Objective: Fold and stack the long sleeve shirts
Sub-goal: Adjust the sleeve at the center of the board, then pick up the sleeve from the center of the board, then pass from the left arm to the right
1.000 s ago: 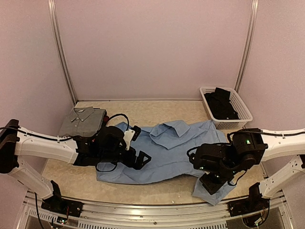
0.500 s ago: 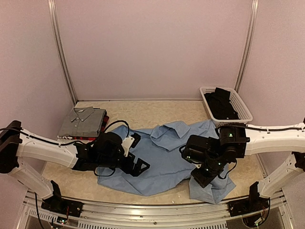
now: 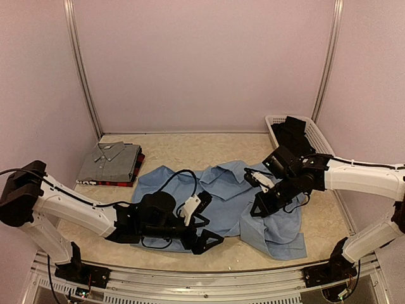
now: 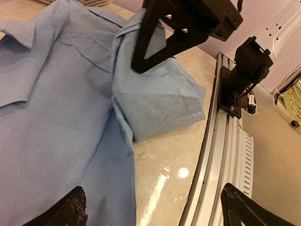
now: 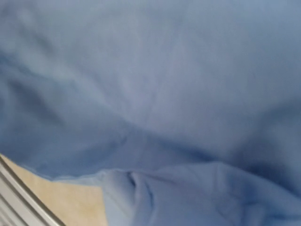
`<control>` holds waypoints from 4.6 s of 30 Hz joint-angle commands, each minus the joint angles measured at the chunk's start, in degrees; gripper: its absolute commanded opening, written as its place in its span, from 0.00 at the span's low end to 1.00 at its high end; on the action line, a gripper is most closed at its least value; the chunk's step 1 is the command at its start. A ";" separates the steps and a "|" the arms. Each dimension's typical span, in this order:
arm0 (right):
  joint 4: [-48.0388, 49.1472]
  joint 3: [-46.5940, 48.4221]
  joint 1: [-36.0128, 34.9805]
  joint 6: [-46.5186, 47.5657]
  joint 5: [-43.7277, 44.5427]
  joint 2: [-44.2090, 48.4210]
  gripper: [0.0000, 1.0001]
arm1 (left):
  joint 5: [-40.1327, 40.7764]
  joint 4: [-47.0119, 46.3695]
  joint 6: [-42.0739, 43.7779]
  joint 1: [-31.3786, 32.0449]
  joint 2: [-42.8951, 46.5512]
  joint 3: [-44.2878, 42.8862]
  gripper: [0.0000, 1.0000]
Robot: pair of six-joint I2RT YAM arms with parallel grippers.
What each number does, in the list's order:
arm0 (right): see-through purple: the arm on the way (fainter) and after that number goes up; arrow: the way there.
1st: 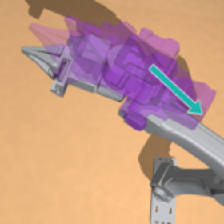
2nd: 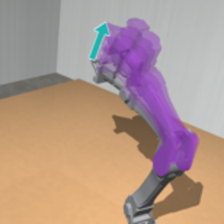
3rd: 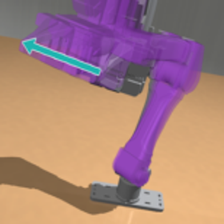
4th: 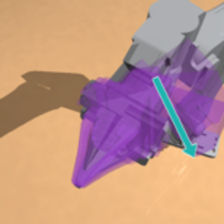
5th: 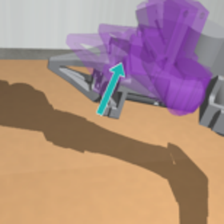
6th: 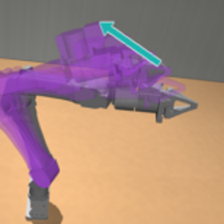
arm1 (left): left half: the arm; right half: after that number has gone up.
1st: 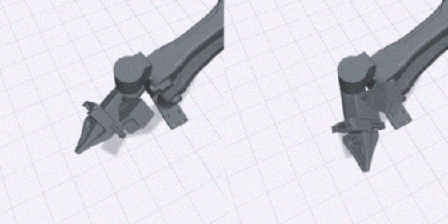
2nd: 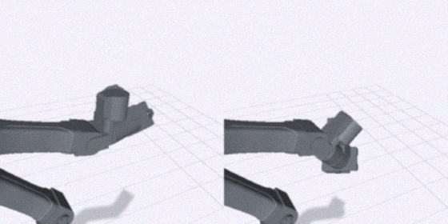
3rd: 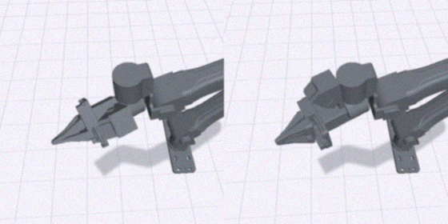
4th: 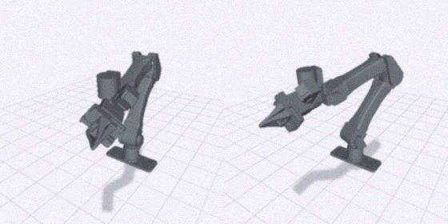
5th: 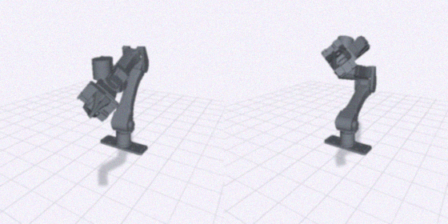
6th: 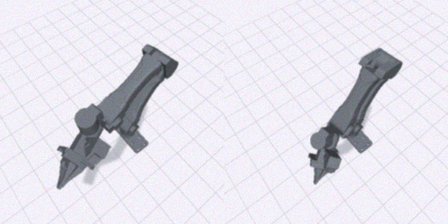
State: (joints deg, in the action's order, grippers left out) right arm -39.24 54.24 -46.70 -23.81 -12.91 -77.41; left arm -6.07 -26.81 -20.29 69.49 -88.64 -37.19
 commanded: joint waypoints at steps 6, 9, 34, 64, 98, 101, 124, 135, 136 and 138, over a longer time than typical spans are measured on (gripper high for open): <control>11.15 -2.85 6.30 5.81 -14.57 -5.63 0.09 | 7.75 -1.10 6.12 7.62 -14.64 -14.34 0.94; 11.74 -3.00 7.10 6.42 -15.45 -6.53 0.20 | 10.57 -1.25 8.29 9.44 -16.11 -15.29 0.94; 5.03 -6.02 17.94 8.90 -19.62 6.98 0.59 | 6.42 22.45 55.72 16.86 -27.69 -39.04 0.97; 7.93 -8.28 21.02 8.54 -21.22 6.78 0.57 | 8.52 42.57 63.34 11.19 -42.74 -60.74 0.26; 1.49 -2.09 33.95 7.73 -14.51 14.83 0.60 | -21.84 3.84 8.92 -4.91 -19.31 -42.49 0.00; 2.04 -3.02 33.96 7.47 -14.67 15.02 0.61 | -19.72 0.16 2.38 -7.25 -19.71 -40.81 0.00; 12.59 -10.27 33.98 -4.98 -30.01 23.25 0.78 | -11.04 -0.30 -3.44 -11.05 -22.88 -41.55 0.00; 22.40 -18.04 32.64 -11.94 -35.59 26.52 0.79 | -9.56 -0.15 -5.88 -11.05 -24.76 -44.90 0.00; 23.55 -18.44 32.20 -12.59 -36.02 26.40 0.77 | -9.54 -0.10 -5.94 -11.06 -24.85 -45.02 0.00; 25.02 -18.68 31.13 -13.20 -36.16 25.86 0.74 | -9.54 -0.15 -5.98 -11.05 -25.03 -45.04 0.00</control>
State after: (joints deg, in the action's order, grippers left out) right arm -20.51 36.64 -13.98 -34.11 -46.26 -51.77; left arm -16.05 -27.20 -25.74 58.83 -112.55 -80.23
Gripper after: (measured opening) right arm 0.765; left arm 0.006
